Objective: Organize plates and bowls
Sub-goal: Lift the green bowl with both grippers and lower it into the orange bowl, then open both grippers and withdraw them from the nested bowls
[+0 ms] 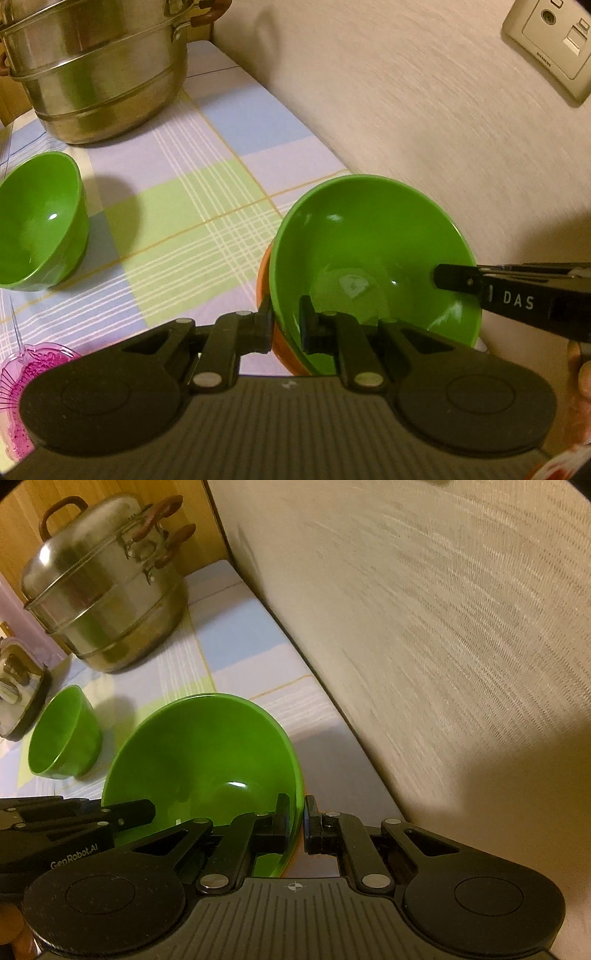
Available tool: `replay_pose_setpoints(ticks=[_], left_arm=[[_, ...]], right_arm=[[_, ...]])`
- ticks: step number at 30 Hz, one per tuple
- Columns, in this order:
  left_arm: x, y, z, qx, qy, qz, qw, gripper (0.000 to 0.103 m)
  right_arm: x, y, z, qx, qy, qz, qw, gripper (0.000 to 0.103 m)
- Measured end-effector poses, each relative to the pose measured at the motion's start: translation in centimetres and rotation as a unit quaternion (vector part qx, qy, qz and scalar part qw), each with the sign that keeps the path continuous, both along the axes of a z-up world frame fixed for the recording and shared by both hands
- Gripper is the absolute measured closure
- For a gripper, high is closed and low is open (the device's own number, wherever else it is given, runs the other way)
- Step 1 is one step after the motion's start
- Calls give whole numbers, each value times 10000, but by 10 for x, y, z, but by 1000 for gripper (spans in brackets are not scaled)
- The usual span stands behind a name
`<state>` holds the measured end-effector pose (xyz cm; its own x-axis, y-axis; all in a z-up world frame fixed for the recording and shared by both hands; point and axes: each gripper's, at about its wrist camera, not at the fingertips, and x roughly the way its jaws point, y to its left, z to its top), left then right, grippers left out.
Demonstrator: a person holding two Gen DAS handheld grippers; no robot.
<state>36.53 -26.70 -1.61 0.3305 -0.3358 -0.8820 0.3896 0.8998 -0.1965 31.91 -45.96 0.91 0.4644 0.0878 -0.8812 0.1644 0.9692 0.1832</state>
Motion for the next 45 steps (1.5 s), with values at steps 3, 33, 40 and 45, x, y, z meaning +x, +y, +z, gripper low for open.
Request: replay_pose_setpoints(ticks=[3,33,40,45], left_arm=[[-4,0,2,25,-23,-12,10000,91],[-5,11,10,-41,-218,39,9997,91],[-10,20,20,-187,-301,145,9993,90],[-16,33,30,-269,-410,237,9985,70]], right_arm=[[2,1,-1,0,12,17,10000,97],[-3,0,-1,-96,-164,35,9998,79],[-7,5,14,-114,-349,72,9993,54],[-11,13,25,-139,-400,152,9990,51]])
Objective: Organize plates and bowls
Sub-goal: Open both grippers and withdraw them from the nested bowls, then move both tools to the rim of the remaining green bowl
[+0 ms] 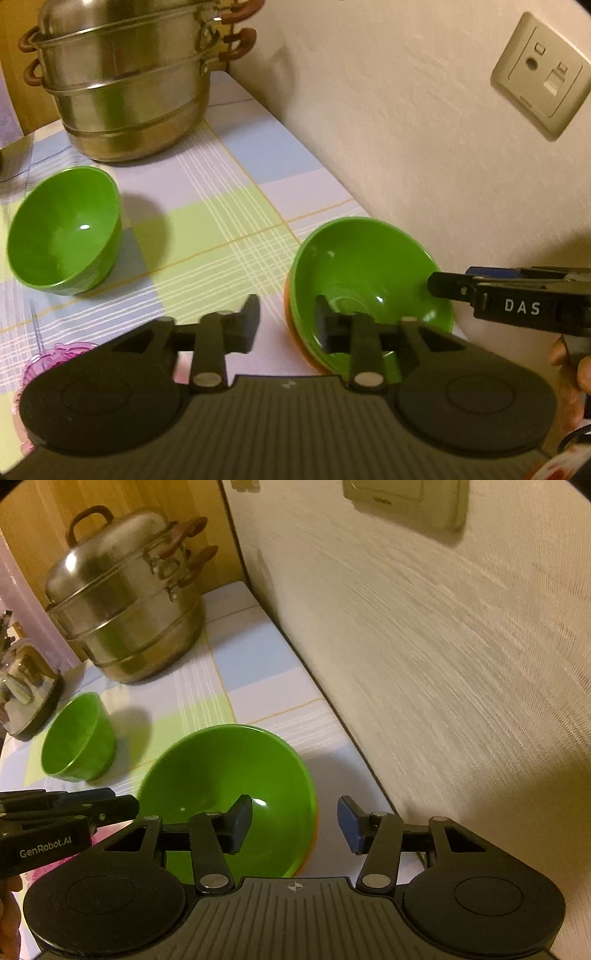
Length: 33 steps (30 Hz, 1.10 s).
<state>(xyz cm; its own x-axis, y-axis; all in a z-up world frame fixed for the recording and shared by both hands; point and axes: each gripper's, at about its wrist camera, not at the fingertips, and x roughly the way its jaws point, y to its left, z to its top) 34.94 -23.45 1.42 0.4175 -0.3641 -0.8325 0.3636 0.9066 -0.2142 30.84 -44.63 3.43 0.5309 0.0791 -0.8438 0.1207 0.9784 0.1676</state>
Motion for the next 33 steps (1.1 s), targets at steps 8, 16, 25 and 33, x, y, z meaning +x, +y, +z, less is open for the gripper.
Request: replay_pose_setpoints(ticks=[8,16,25,33], left_arm=[[-11,29,21,-13,-203,96,9997,36],[-35,66,37,40,-458,139,9988,14],[-72,108,48,98,-690,325,9970,13],[-102,134,48,62,-728,360,9967,13]], right_arm=[[-9,24,23,-77,-104,184,9997,40],[-32,58,44,-183,-263,335,9989,32],[-79,84,56,107,-518,-78,9986,29],[-121,103,47,391,-539,-414,9969,29]])
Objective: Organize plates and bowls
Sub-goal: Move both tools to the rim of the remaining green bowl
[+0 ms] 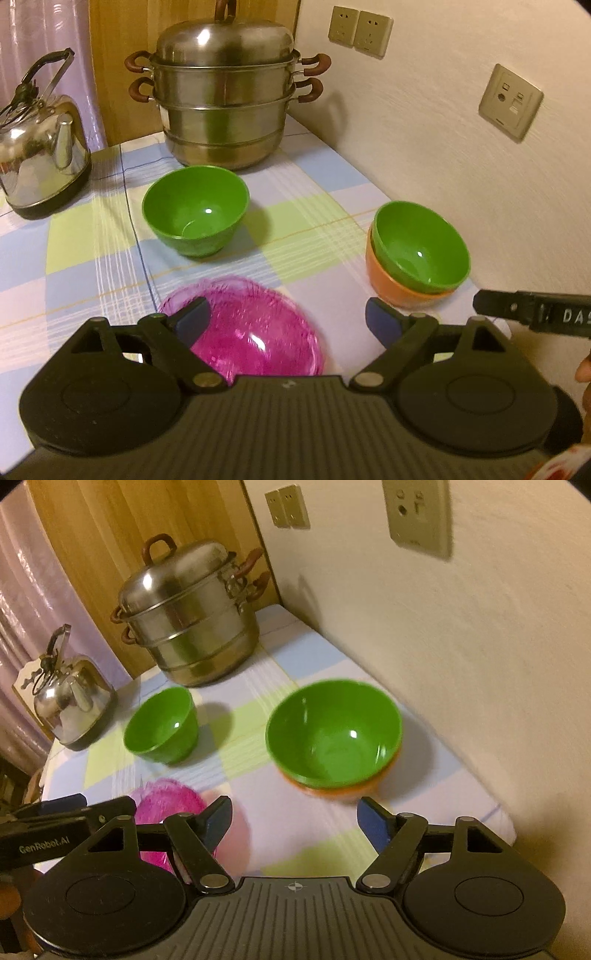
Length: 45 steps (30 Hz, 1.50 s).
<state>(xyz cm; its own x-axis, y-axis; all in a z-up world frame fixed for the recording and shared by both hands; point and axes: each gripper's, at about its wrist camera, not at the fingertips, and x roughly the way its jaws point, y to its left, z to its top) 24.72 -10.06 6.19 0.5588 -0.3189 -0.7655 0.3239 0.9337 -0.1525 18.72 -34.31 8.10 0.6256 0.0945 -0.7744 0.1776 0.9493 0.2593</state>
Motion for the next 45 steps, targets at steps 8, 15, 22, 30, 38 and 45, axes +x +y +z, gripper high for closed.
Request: replay_pose_setpoints(ticks=[8,15,22,30,38,45], left_arm=[[-27,17,-4,40,0,84,10000,14],[-37,27,-10,251,-244,239,9991,14],[-19,40,-13,182,-300,435,9984,14],[16,64,-19,259,-285,629,9973,13],[74,98,-24,17,-3,898,9960,13],[136,115,-40,-168,193,1191,9926,13]], right_arm=[[-25,17,-16,-209,101,133,9996,29],[-30,25,-23,-135,158,265,9994,29],[-12,32,-24,24,182,477,9987,29],[24,40,-20,302,124,696,9970,29],[93,62,-7,528,-164,1247,9906,29],[170,75,-26,363,42,1339,9903,29]])
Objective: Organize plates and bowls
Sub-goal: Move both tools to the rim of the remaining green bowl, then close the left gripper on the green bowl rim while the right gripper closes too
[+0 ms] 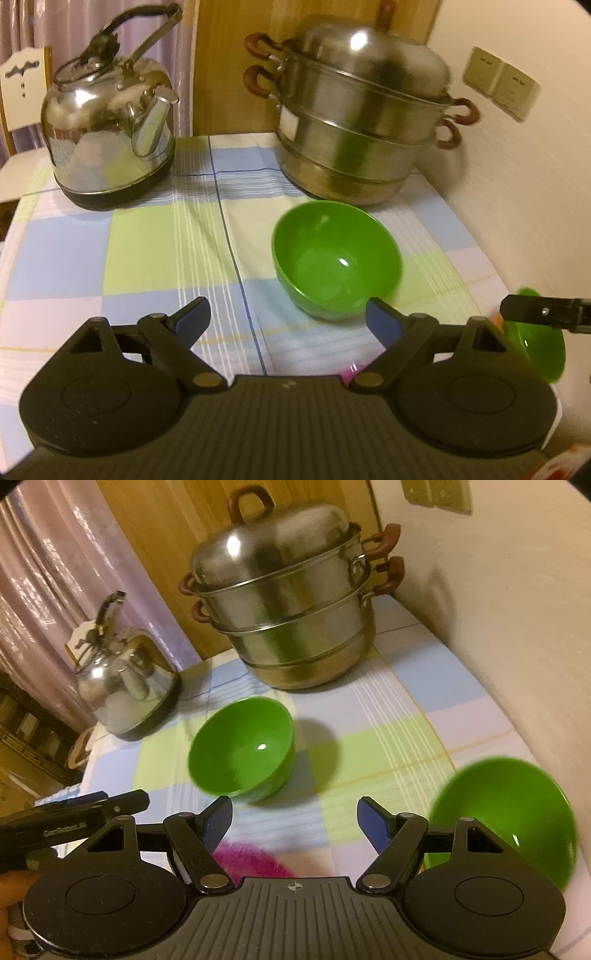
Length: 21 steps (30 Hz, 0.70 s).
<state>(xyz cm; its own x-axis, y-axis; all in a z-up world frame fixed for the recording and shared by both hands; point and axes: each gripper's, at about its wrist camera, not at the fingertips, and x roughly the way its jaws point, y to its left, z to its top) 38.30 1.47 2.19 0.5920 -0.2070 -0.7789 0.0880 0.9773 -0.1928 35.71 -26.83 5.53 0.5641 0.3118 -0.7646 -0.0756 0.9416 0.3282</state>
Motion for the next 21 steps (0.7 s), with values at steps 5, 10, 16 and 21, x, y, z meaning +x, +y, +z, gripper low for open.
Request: replay_pose_setpoints(ticks=[5,10,16,21], left_arm=[[40,4,-18,-130,200,181,9996,15],[70,5,-35,-270,404,375,9981,26],[92,4,-50,-460,518,437,9966,41],[103,-1,-59,-499,606,388,9962,56]], right_arm=[[44,9,-20,105,132,49,9998,29],[79,18,-44,99,325,90,9994,40],[101,18,-63,197,410,40,9990,50],[114,22,-72,150,513,82,9985,57]])
